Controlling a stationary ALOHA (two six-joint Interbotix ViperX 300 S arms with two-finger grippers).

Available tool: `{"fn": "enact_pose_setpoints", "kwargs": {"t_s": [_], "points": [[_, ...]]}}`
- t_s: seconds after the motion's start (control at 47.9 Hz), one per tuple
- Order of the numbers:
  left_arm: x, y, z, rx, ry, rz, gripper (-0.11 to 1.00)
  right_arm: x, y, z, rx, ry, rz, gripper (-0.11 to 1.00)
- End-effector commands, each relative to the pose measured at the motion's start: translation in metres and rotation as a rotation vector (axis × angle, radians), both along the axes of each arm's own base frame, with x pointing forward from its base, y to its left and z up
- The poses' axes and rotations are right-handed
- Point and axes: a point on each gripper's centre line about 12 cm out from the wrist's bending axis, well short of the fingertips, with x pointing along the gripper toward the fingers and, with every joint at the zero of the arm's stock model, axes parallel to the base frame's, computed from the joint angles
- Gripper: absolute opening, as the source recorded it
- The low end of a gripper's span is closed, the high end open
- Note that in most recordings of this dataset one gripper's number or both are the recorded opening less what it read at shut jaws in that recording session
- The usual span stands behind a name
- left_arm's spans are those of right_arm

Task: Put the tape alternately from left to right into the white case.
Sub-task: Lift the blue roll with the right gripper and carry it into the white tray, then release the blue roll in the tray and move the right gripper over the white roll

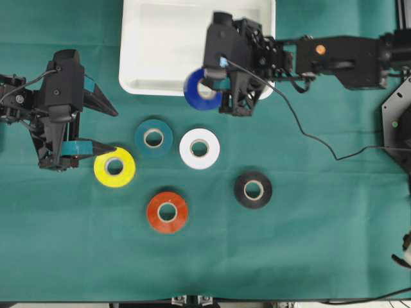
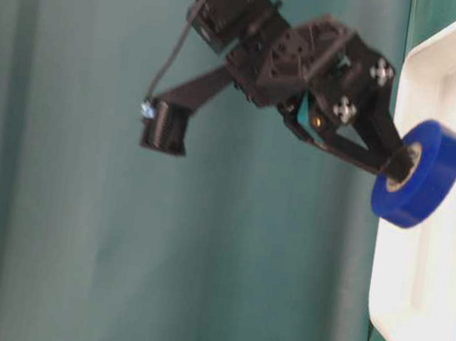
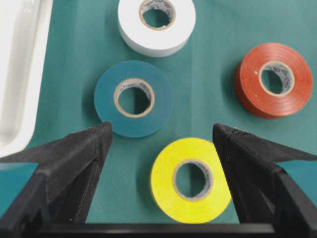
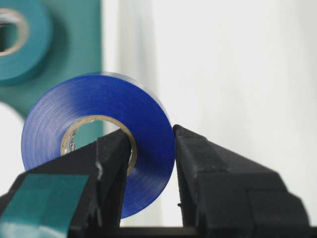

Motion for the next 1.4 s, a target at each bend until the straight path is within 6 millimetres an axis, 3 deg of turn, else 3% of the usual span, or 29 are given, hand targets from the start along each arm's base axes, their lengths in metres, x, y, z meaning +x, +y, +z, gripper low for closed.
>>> {"fn": "enact_pose_setpoints", "kwargs": {"t_s": [0.0,0.334,0.668,1.273,1.314,1.377], "points": [[0.002,-0.001,0.006,-0.002,-0.024,-0.003,0.83,0.011,-0.012,0.012,-0.021,-0.032,-0.014,0.27],[0.005,-0.001,0.002,-0.001,-0.009,-0.003,0.83,0.016,-0.039,-0.008,-0.044,0.043,-0.052,0.27],[0.007,-0.001,0.000,0.000,-0.002,-0.003,0.83,0.018,-0.040,-0.023,-0.036,0.076,-0.054,0.27],[0.008,-0.001,0.001,0.000,-0.005,-0.001,0.83,0.019,-0.040,-0.023,-0.039,0.076,-0.051,0.28],[0.008,-0.002,0.001,-0.001,-0.003,-0.002,0.83,0.019,-0.041,-0.023,-0.039,0.076,-0.053,0.33],[0.008,-0.001,0.001,0.000,-0.003,-0.003,0.83,0.020,-0.041,-0.022,-0.041,0.074,-0.052,0.51]]}}
